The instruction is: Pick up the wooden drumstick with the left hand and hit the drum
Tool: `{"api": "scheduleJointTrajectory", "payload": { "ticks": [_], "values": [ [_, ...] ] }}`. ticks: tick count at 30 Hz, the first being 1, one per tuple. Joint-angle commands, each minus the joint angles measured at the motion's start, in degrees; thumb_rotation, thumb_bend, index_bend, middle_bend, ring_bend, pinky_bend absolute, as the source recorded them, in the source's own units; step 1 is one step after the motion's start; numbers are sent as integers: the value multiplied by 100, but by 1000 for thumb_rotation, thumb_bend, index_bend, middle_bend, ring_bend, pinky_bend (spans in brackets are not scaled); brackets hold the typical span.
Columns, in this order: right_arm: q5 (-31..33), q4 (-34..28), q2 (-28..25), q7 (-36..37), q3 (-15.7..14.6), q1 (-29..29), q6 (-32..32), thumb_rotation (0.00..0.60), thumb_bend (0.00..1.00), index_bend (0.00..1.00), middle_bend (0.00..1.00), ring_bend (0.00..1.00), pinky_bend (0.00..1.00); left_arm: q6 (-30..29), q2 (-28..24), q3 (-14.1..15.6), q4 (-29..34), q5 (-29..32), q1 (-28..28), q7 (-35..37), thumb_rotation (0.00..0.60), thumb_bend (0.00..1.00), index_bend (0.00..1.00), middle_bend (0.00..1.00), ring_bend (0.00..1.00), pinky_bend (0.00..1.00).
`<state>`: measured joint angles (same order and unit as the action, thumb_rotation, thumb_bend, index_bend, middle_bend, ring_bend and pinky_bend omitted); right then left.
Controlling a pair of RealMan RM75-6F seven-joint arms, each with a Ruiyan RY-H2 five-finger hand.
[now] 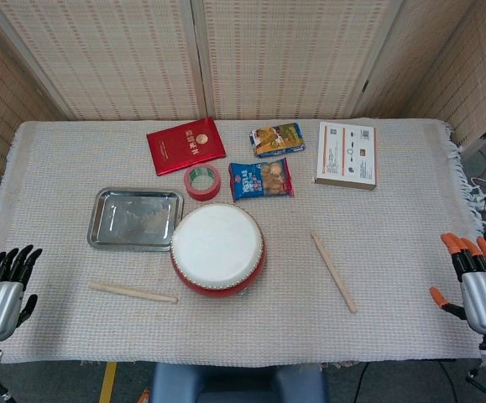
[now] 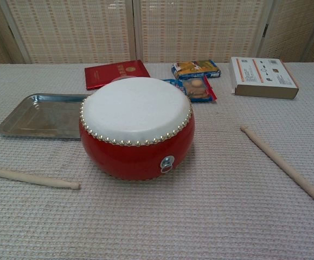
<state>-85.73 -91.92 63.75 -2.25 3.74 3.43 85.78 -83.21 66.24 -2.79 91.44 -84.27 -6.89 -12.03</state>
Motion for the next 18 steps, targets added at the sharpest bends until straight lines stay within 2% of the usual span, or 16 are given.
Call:
{"api": "scheduleJointTrajectory", "payload": {
  "ticks": [1, 13, 18],
  "values": [
    [20, -36, -10, -34, 10, 14, -25, 600, 236, 0, 82, 0, 0, -6, 106, -8, -104, -31, -30, 5, 600, 339, 93, 49, 35, 44],
    [-31, -10, -44, 124, -20, -157, 237, 600, 236, 0, 82, 0, 0, -261, 203, -8, -130, -128, 58, 108, 600, 339, 125, 81, 62, 60],
    [-130, 33, -71, 210, -48, -223, 361, 600, 236, 0, 82, 0, 0, -186, 166, 56, -105, -271, 9, 305, 600, 340, 177, 93, 70, 62]
  ]
}}
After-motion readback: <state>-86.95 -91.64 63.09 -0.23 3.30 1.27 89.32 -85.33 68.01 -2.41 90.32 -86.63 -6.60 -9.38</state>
